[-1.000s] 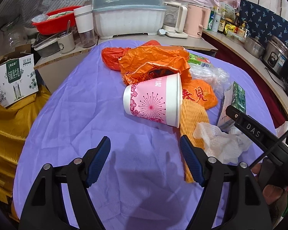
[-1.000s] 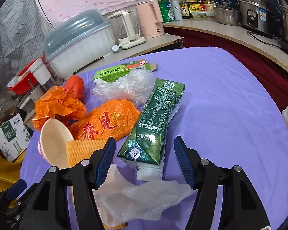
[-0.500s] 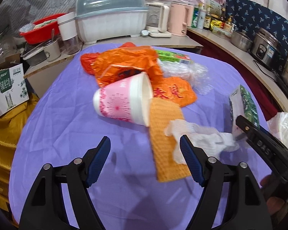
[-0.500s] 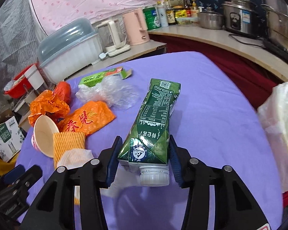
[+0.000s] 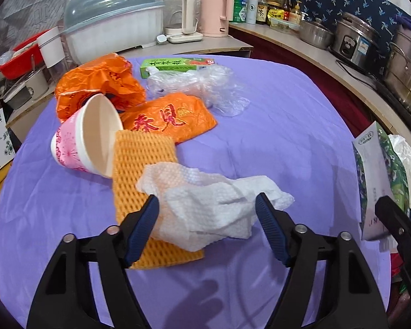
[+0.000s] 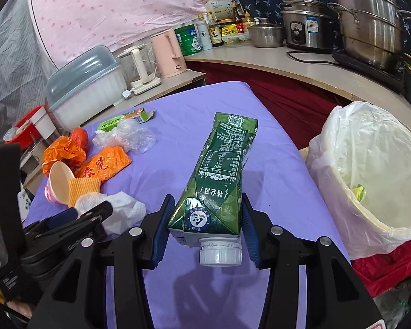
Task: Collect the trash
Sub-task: 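Grasp the green drink carton with the right tool while the left grasps the white tissue, then carry the carton and tissue over the bin and open both tools, then move both tools back to the remaining trash on the table, then grasp the second orange mesh sleeve with the left tool while the right grasps an orange bag, then lift the sleeve and orange bag and carry both over the white bin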
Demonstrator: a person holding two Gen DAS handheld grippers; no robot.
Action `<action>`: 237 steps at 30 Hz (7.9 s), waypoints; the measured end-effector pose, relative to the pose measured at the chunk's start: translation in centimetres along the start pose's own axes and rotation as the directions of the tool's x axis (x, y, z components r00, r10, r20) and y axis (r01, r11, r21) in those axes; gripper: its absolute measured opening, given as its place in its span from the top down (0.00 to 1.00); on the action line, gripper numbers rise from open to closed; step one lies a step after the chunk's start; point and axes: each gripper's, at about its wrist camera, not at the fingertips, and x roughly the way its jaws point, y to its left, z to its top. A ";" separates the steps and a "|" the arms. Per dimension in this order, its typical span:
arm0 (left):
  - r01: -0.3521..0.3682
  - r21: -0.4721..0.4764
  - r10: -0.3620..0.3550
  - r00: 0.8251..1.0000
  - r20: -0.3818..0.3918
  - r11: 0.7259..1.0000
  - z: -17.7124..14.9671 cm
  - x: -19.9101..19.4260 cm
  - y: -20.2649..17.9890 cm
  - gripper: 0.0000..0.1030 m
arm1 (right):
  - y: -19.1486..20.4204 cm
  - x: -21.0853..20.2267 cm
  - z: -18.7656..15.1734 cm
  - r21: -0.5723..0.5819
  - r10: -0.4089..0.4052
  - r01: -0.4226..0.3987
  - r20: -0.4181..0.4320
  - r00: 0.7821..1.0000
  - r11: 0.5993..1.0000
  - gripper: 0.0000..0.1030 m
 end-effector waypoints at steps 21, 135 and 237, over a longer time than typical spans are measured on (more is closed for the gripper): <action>0.045 0.053 -0.047 0.998 0.039 0.998 0.3 -4.1 -3.4 0.94 | -1.8 -3.8 -0.7 0.023 0.032 -0.033 0.047 0.998 0.999 0.56; -0.056 -0.136 0.059 0.998 0.017 0.989 1.0 -5.3 4.3 0.43 | 1.4 -5.6 0.9 -0.029 0.042 -0.039 0.086 0.995 0.999 0.38; 0.057 -0.082 -0.031 0.957 0.287 0.995 8.9 -15.1 5.9 0.90 | 7.9 -2.9 12.1 -0.075 0.164 -0.153 0.183 0.969 0.985 0.82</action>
